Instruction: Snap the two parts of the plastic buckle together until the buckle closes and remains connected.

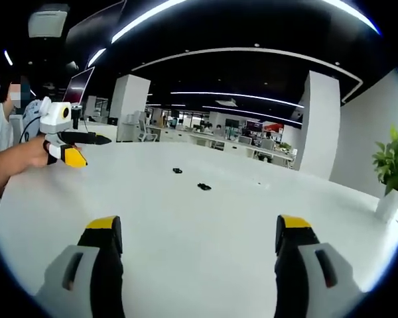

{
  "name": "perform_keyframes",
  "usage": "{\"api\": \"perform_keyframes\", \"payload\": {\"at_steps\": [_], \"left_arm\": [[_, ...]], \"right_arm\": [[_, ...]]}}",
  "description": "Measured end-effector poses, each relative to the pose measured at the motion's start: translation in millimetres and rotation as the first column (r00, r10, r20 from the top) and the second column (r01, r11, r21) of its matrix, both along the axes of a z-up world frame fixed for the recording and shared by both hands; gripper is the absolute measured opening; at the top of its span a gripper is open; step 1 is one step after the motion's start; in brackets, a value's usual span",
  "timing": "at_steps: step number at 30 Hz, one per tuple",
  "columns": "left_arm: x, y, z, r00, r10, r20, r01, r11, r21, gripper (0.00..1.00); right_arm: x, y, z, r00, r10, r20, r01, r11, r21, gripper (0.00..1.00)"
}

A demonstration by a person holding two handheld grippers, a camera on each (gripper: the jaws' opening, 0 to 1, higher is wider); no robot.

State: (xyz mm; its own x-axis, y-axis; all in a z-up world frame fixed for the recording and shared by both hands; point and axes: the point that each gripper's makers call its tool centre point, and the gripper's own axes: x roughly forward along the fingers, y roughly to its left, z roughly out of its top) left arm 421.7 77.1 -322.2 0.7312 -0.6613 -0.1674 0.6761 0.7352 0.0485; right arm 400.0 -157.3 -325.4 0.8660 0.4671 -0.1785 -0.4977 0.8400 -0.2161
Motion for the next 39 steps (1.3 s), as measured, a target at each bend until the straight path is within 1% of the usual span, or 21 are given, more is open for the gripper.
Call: {"api": "perform_keyframes", "payload": {"at_steps": [5, 7, 10, 12, 14, 16, 18, 20, 21, 24, 27, 29, 31, 33, 34, 35, 36, 39], "left_arm": [[3.0, 1, -2.5, 1.000, -0.003, -0.017, 0.003, 1.000, -0.006, 0.99], [3.3, 2, 2.0, 1.000, -0.003, -0.018, 0.002, 0.999, -0.039, 0.99], [3.4, 3, 10.0, 1.000, 0.012, -0.003, -0.012, 0.997, -0.071, 0.99], [4.4, 3, 11.3, 1.000, 0.007, -0.010, -0.008, 0.997, -0.080, 0.99], [1.6, 1, 12.7, 1.000, 0.000, -0.008, -0.001, 0.997, -0.078, 0.99], [-2.4, -1, 17.0, 1.000, -0.004, 0.023, 0.005, 0.998, -0.059, 0.99], [-4.1, -1, 18.5, 0.999, -0.003, 0.036, 0.005, 0.999, -0.049, 0.99], [-2.6, 2, 19.0, 0.999, 0.009, 0.041, -0.007, 0.999, -0.046, 0.99], [-0.8, 5, 18.5, 0.999, 0.016, 0.035, -0.014, 0.999, -0.051, 0.99], [0.3, 6, 16.2, 1.000, 0.020, 0.011, -0.020, 0.997, -0.069, 0.99], [2.7, 6, 2.3, 0.999, 0.042, -0.032, -0.042, 0.999, -0.014, 0.99], [2.3, 5, -0.8, 0.998, 0.040, -0.042, -0.041, 0.999, -0.008, 0.99], [1.8, 6, -5.2, 0.997, 0.042, -0.067, -0.042, 0.999, -0.006, 0.99], [2.4, 6, -11.4, 0.994, 0.027, -0.107, -0.027, 1.000, -0.006, 0.99], [-1.9, 3, -14.8, 0.991, 0.009, -0.134, -0.011, 1.000, -0.016, 0.99], [-2.2, 3, -17.5, 0.987, 0.008, -0.157, -0.012, 0.999, -0.029, 0.99], [2.0, 4, -21.4, 0.983, 0.005, -0.181, -0.010, 0.999, -0.030, 0.99], [7.5, 6, -24.7, 0.982, 0.006, -0.190, -0.008, 1.000, -0.011, 0.99]], "right_arm": [[2, 1, -0.1, 1.000, 0.007, -0.008, -0.007, 1.000, 0.003, 0.98], [2, 2, 1.7, 1.000, 0.009, -0.005, -0.009, 1.000, 0.013, 0.98], [1, 3, 5.0, 1.000, 0.006, 0.011, -0.007, 1.000, 0.022, 0.98], [-1, 5, 4.6, 1.000, 0.012, 0.010, -0.012, 1.000, 0.015, 0.98], [-3, 7, 3.8, 1.000, 0.013, 0.013, -0.012, 1.000, -0.003, 0.98], [-3, 5, 6.2, 1.000, 0.007, 0.024, -0.007, 1.000, -0.009, 0.98], [-3, 5, 8.6, 1.000, 0.004, 0.028, -0.004, 1.000, 0.001, 0.98], [-3, 6, 7.4, 1.000, 0.008, 0.020, -0.008, 1.000, 0.002, 0.98], [-3, 6, 4.7, 1.000, 0.005, 0.009, -0.005, 1.000, -0.006, 0.98], [-3, 4, 6.1, 1.000, -0.006, 0.010, 0.006, 1.000, 0.004, 0.98], [-5, 4, 2.5, 1.000, -0.006, -0.015, 0.006, 1.000, 0.021, 0.97], [-4, 2, 1.7, 1.000, -0.007, -0.018, 0.008, 1.000, 0.021, 0.97], [-3, 1, 1.4, 1.000, -0.008, -0.021, 0.008, 1.000, 0.023, 0.97], [-1, 1, 1.1, 1.000, 0.003, -0.030, -0.002, 0.999, 0.040, 0.97], [0, 2, 0.6, 0.999, 0.009, -0.037, -0.008, 0.999, 0.050, 0.97], [1, 2, -0.6, 0.999, 0.010, -0.044, -0.007, 0.998, 0.055, 0.98], [1, 2, -1.6, 0.999, 0.011, -0.047, -0.008, 0.998, 0.054, 0.98], [3, 3, -4.3, 0.998, 0.014, -0.057, -0.011, 0.999, 0.050, 0.98]]}}
